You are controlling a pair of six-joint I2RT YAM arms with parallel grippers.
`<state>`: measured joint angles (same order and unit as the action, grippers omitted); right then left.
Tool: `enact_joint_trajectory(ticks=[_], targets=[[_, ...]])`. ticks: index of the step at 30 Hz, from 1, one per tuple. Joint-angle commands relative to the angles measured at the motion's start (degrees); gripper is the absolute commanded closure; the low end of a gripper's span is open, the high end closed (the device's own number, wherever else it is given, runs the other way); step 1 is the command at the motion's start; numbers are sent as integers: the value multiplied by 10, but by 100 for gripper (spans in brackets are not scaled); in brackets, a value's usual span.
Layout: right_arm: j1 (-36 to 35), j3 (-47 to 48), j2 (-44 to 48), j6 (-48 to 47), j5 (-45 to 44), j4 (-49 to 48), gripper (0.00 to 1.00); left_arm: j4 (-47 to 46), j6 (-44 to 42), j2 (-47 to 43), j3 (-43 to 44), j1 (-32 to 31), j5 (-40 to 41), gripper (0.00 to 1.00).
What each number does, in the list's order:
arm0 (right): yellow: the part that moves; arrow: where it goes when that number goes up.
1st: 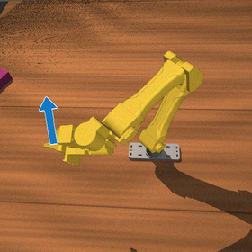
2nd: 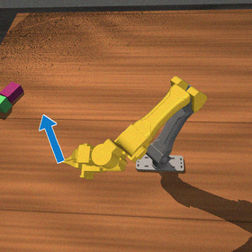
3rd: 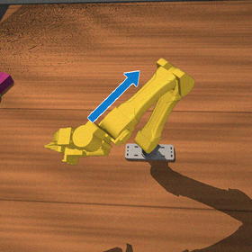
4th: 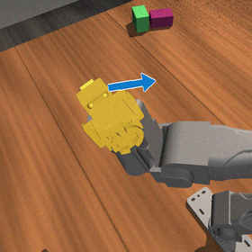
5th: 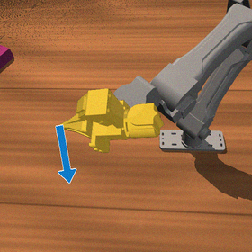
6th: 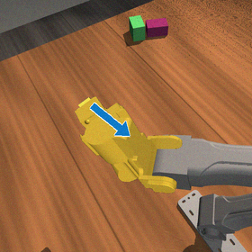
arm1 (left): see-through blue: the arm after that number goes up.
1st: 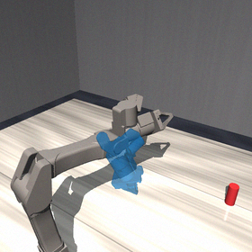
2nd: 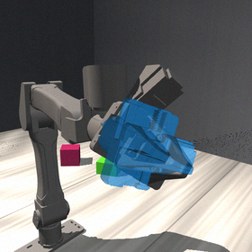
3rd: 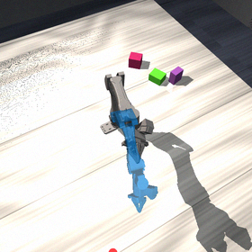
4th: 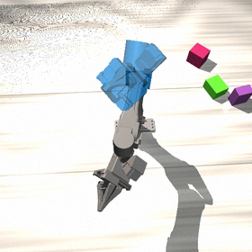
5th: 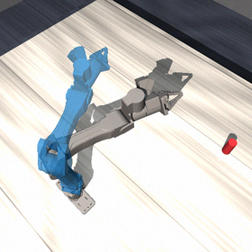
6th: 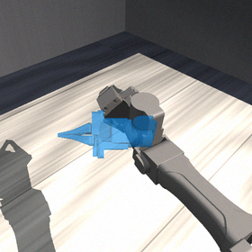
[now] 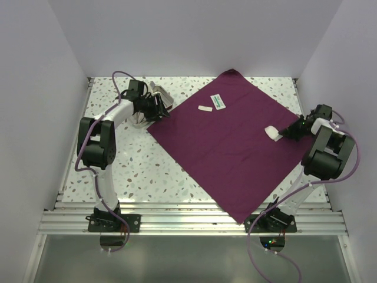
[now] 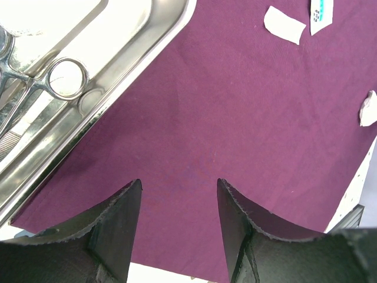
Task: Prepare the surgical pack
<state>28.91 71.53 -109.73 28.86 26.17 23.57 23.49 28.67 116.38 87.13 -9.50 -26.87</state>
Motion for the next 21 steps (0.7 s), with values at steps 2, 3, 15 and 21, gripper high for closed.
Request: enact_joint_trajectory(ticks=[2,3,15,21], targets=[[2,2,-6,-11,-17,9,100,-3,-15,1,23,4,-9,42],[2,2,-7,-10,-21,9,100,-3,-15,1,23,4,-8,42],[6,1,-6,-14,-39,11,100,-4,-13,5,23,4,-9,42],[6,5,-8,-12,-41,8,100,-4,-13,5,22,4,-9,42]])
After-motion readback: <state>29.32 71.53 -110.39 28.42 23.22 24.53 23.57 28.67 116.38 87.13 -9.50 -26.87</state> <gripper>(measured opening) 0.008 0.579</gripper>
